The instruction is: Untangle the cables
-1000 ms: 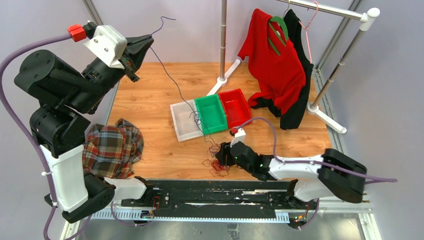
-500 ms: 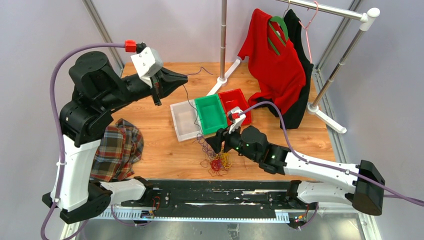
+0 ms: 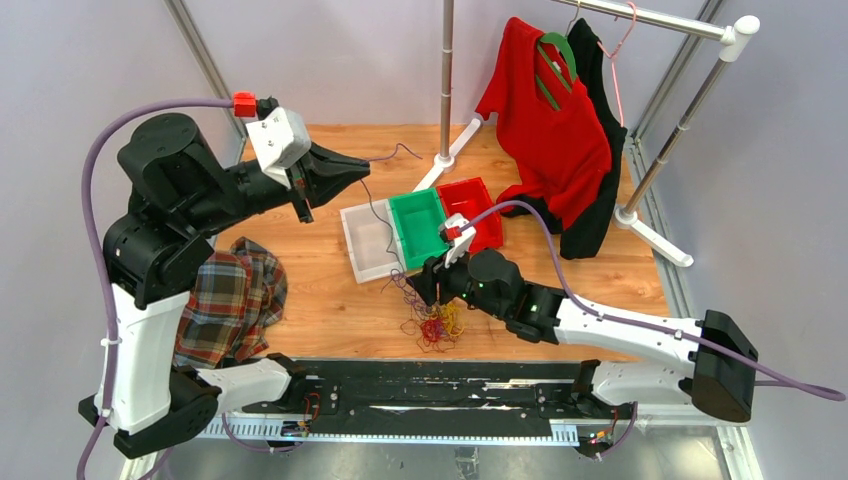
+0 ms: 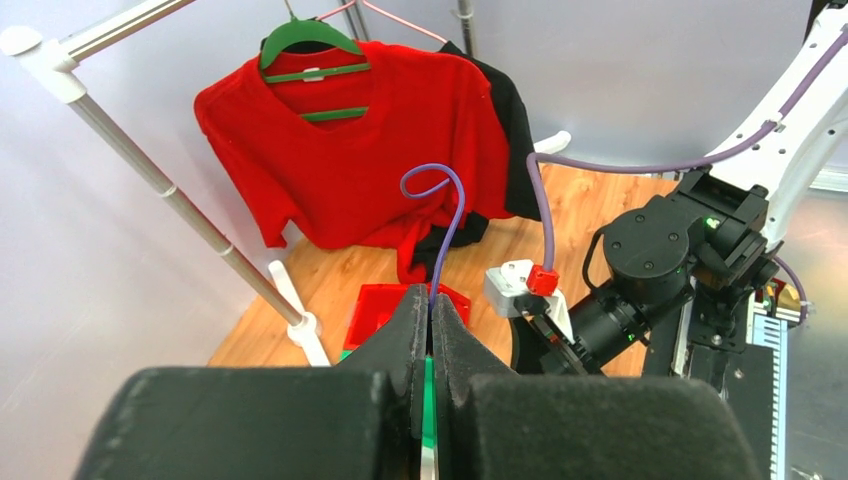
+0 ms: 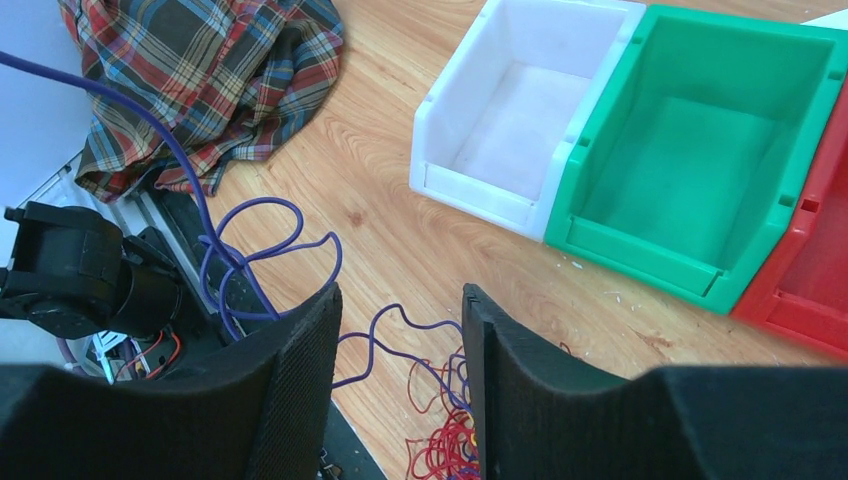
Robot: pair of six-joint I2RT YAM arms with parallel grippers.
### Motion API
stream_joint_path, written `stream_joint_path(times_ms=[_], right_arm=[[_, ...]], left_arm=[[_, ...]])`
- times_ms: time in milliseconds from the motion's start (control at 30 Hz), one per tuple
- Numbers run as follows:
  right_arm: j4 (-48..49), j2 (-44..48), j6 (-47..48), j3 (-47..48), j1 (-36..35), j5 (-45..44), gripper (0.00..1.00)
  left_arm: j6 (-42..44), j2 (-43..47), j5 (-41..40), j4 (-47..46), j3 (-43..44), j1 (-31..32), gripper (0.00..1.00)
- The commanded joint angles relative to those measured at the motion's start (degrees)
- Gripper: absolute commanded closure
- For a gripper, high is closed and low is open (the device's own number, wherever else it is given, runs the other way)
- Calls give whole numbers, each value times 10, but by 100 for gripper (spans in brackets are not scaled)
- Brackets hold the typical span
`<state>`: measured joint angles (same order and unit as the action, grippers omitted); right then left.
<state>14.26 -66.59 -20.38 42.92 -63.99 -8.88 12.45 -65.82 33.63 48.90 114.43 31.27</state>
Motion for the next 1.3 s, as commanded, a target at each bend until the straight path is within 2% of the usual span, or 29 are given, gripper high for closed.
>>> stream_joint_path(times_ms=[0, 133, 333, 600, 800, 967, 1067, 1100, 1200, 1267], right_arm=[[10, -17, 8, 27, -6, 4, 53], [-30, -8, 4, 37, -6, -5, 47], [-62, 74, 4, -2, -5, -35, 40], [-70, 84, 20, 14, -6, 52, 37], [-71, 60, 25, 30, -6, 76, 44], [-69, 43, 27, 43, -6, 40, 60], [-69, 42, 31, 47, -6, 39, 64], [-71, 42, 32, 48, -6, 45, 63], [-78, 51, 37, 51, -6, 68, 51], [-81, 59, 38, 50, -6, 73, 47]], left_arm=[[1, 3, 13, 0, 14, 2, 100], [13, 6, 9, 8, 14, 2, 100], [26, 12, 5, 11, 4, 2, 100], [28, 13, 3, 11, 0, 2, 100], [31, 13, 3, 11, -2, 2, 100], [30, 13, 4, 11, 0, 2, 100], [30, 16, 6, 12, 1, 2, 100], [32, 16, 7, 13, 1, 2, 100], [37, 17, 7, 17, 0, 2, 100], [39, 18, 8, 17, -2, 2, 100]])
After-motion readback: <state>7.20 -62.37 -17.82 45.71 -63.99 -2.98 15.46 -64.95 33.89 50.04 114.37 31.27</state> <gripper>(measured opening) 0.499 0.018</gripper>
